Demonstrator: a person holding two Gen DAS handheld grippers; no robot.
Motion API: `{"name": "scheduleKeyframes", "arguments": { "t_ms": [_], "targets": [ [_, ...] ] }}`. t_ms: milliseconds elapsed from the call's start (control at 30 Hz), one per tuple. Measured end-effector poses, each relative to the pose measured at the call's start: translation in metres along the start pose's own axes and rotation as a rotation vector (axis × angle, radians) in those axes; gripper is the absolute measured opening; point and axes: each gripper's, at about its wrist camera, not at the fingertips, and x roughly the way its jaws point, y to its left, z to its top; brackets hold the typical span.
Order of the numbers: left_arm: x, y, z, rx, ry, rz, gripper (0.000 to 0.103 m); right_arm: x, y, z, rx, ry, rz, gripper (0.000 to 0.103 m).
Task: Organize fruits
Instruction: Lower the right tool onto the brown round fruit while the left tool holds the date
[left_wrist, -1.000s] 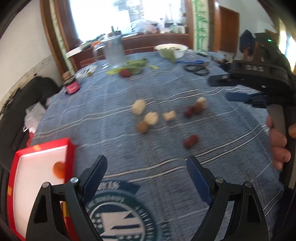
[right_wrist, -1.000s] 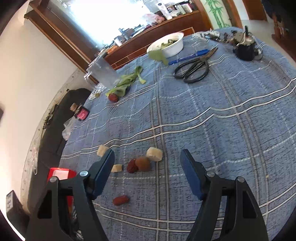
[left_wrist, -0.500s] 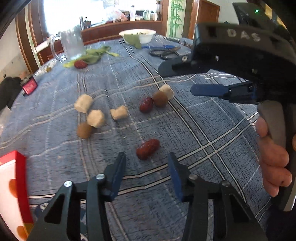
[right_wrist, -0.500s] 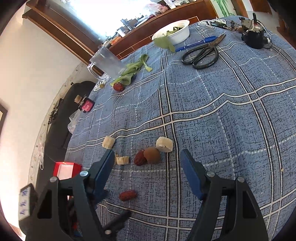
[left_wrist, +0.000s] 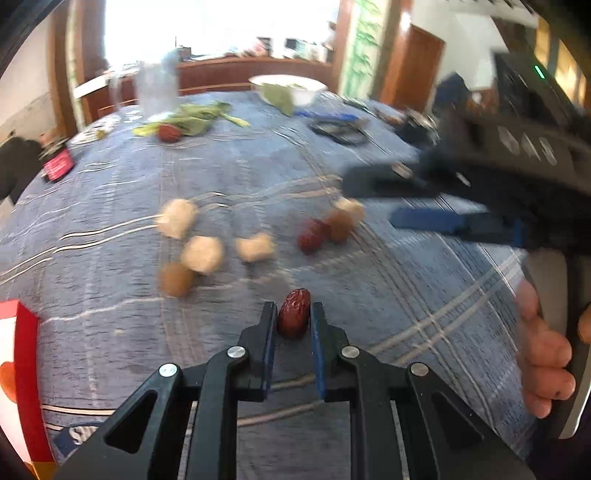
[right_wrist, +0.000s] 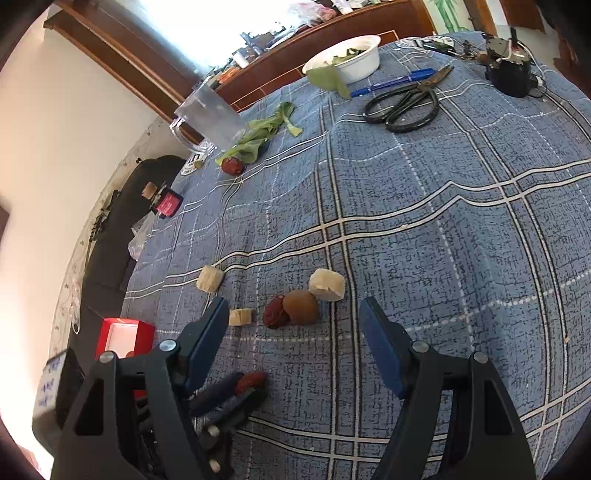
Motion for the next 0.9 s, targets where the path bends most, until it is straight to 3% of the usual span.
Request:
{"name": "scheduleKeyframes", "arguments": {
  "t_ms": [133,233,467,767,900],
  "targets": [
    [-0.007,0.031,0.001,-0.095,-0.038,0.018,0.016,0.009,0.000,-0.002,0.019,0.050,0.094,0.065],
    [-0.005,0.047,-0.001,-0.156,-0.022,0.022,0.016,0.020,-0.001,-0.005,0.055,0.090,0.133,0.057],
    [-0.006,0.043,-0.002,-0.141,-0.013,-0.022,0.016,0.025,-0.005,-0.004,0.076,0.041,0.052,0.051],
    [-0.003,0.038,-0.002,-0.115,-0.004,0.014,0.016,0.029,-0.005,-0.001,0.078,-0.007,0.003,0.051],
    [-0.003,0.037,-0.003,-0.113,-0.004,0.017,0.017,0.033,0.007,-0.002,0.015,-0.033,-0.067,0.048]
  ]
}}
